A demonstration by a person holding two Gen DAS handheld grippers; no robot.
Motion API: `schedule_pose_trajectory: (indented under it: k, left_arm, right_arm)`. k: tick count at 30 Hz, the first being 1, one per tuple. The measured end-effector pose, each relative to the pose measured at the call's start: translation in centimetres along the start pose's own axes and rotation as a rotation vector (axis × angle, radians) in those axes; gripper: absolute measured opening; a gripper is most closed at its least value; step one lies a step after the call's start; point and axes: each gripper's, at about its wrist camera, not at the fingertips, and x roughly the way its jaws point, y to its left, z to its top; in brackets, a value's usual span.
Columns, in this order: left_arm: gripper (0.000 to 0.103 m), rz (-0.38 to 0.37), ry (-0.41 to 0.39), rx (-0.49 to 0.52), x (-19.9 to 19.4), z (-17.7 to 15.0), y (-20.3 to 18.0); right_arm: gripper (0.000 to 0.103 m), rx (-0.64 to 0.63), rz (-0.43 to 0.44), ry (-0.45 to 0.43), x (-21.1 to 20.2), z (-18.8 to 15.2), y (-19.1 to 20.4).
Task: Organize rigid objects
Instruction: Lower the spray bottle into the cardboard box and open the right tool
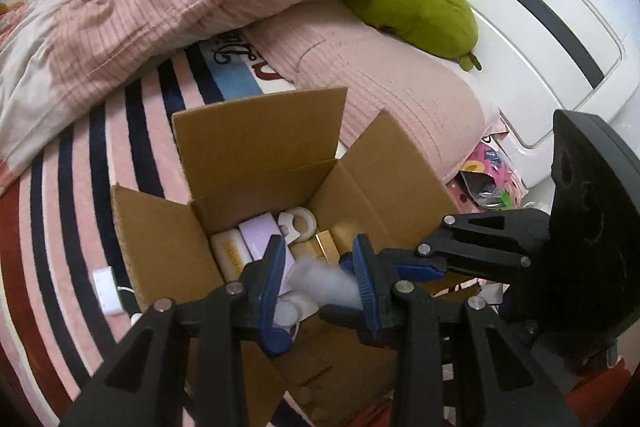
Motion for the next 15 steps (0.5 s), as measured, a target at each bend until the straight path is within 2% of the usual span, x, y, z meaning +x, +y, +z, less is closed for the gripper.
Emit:
schedule_pose_trajectory:
  k: [2, 3, 4, 9, 15]
  left_arm:
    - [0.047, -0.036, -0.011, -0.005, -0.5, 0.0, 0.1]
    - [0.058, -0.037, -0.029, -0.004, -1.1, -0.1, 0.2]
    - [0.063, -0.020, -0.055, 0.001, -2.0, -0.2, 0.3]
    - [0.065, 0.037, -0.129, -0.023, -5.8, -1.5, 2.3]
    - [0.069, 0.169, -0.219, -0.102, -10.9, -5.3, 6.5]
  right_arm:
    - [0.024, 0.017, 0.002, 0.009, 0.0, -0.2, -0.4]
    - [0.028, 0.016, -0.017, 0.008, -0.1, -0.1, -0.4]
    - [0.029, 0.005, -0.035, 0.001, -0.1, -0.1, -0.2]
    - [0.030, -0.025, -0.007, -0.012, -0.3, 0.6, 1.2]
    - [0.030, -0.092, 0.055, -0.102, -0.5, 2.6, 5.6]
